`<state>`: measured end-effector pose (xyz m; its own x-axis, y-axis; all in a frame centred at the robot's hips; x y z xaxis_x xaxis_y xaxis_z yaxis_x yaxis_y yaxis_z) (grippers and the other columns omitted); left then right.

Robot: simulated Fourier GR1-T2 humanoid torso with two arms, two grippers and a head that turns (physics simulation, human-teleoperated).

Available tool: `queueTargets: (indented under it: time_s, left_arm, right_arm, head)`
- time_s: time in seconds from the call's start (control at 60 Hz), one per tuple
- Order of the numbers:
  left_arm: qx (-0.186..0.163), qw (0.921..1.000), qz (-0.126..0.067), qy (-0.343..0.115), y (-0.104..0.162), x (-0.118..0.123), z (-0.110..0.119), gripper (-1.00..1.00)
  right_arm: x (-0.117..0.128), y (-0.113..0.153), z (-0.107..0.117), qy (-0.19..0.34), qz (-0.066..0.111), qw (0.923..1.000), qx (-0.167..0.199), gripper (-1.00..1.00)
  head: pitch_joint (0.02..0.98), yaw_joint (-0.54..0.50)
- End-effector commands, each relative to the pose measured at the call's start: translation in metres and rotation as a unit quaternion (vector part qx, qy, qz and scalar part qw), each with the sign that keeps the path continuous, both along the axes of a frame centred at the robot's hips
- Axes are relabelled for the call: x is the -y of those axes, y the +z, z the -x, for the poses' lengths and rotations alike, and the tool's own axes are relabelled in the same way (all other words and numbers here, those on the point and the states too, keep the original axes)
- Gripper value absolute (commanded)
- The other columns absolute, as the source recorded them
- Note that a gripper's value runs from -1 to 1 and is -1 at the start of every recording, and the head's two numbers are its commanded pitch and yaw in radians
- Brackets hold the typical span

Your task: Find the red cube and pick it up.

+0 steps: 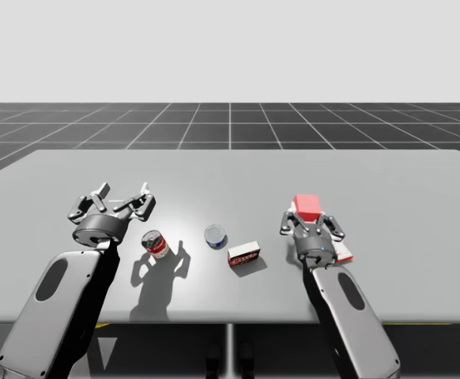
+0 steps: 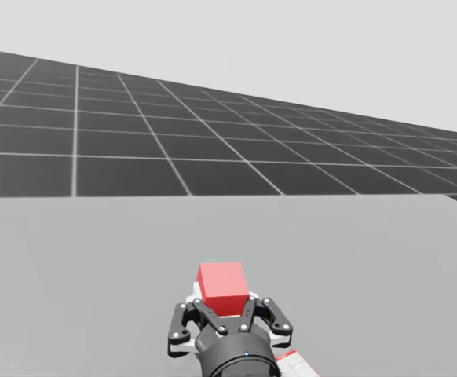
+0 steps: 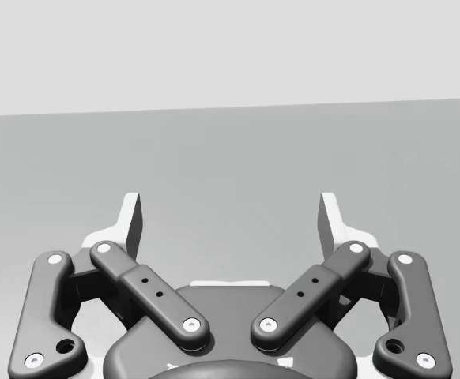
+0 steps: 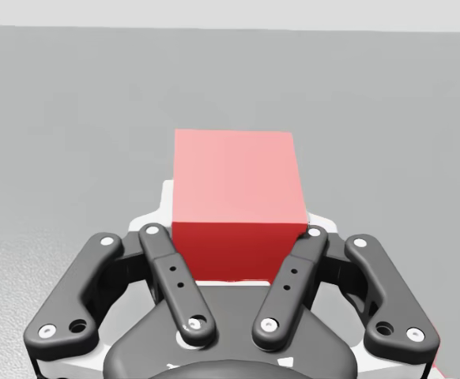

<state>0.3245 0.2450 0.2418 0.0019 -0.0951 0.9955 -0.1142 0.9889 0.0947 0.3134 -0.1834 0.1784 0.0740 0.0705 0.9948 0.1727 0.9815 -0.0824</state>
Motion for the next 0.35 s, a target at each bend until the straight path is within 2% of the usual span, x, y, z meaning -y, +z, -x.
queueTargets:
  time_s: [0.017, 0.083, 0.2, 0.35]
  left_arm:
    - [0.000, 1.0000, 0.001, 0.000, 0.000, 0.000, 0.000, -1.00]
    - [0.000, 1.0000, 0.001, 0.000, 0.000, 0.000, 0.000, -1.00]
    - [-0.001, 1.0000, 0.001, 0.000, 0.000, 0.000, -0.001, -1.00]
    - [0.000, 1.0000, 0.001, 0.000, 0.000, 0.000, -0.001, -1.00]
  right_arm:
    - [0.011, 0.046, -0.003, -0.053, 0.018, 0.9962, 0.067, 1.00]
    - [0.013, 0.057, -0.001, -0.051, 0.013, 0.9954, 0.080, 1.00]
    - [0.015, 0.083, 0.005, -0.045, 0.025, 0.9910, 0.124, 1.00]
    - [0.015, 0.118, 0.013, -0.036, 0.026, 0.9848, 0.168, 1.00]
  head:
    - [0.436, -0.40]
    - [0.438, -0.39]
    - [0.437, -0.39]
    - [0.442, -0.39]
